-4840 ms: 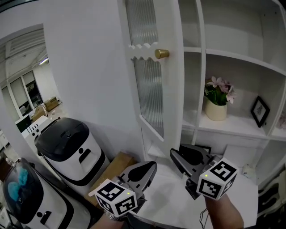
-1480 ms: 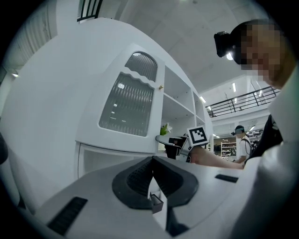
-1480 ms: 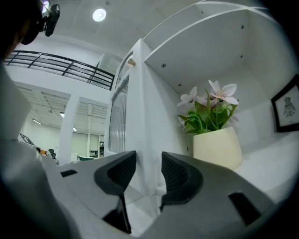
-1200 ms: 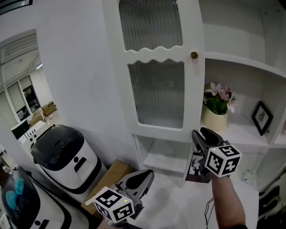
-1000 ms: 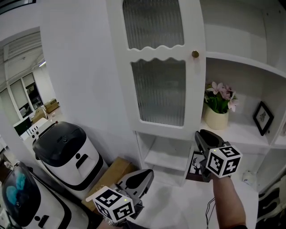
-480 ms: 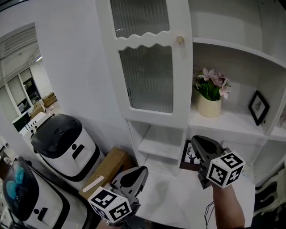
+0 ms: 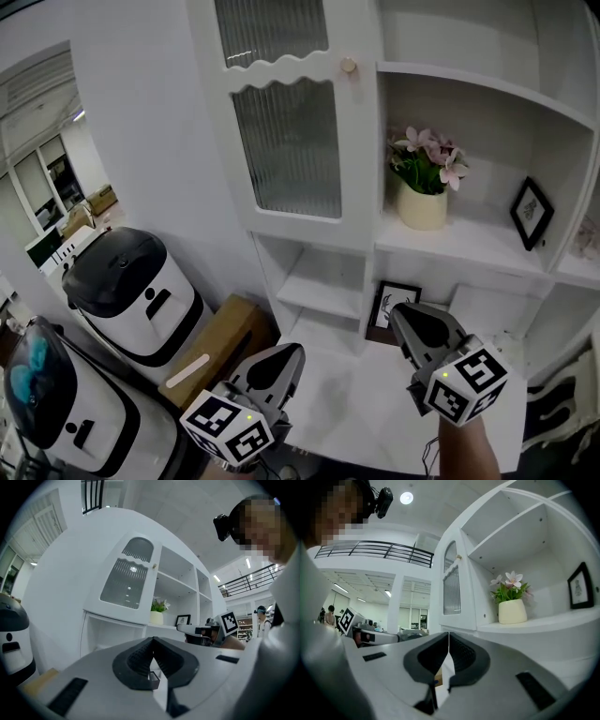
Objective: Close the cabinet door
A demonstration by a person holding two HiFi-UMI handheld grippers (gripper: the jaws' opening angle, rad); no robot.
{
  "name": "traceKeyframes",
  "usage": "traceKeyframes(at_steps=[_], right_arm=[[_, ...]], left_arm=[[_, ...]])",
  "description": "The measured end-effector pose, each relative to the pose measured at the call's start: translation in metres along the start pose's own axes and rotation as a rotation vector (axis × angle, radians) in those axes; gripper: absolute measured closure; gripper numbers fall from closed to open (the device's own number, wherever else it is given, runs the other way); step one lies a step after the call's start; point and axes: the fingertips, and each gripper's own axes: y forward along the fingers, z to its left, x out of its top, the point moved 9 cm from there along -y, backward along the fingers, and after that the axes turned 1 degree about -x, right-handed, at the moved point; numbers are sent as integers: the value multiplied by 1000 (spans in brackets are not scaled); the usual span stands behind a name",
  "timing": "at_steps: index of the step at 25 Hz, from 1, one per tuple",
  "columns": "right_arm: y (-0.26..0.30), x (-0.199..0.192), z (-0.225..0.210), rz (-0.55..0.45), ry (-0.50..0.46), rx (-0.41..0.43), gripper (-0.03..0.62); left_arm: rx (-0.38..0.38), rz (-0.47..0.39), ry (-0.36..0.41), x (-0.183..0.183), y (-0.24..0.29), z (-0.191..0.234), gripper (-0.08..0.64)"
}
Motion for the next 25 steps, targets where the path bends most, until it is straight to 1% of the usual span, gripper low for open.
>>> traceKeyframes(at_steps=[9,12,15,19,25], right_arm=[[-42,-4,13,-3,-12,41,584],[-49,-6,19,7,-25,52,584],[-55,-7,26,8,-22,42,584],[-60,-7,39,-2,-2,17,584],[-68,-14,78,2,25,-26,584]], left_arm=[[95,-31,20,-1,-31,-33,554],[122,-37,22,-2,-43,-37,554],[142,-42,23,2,-56,-37,554],[141,-40,21,5,-74,-32,554],[100,-14,9,4,-107,-22,554]])
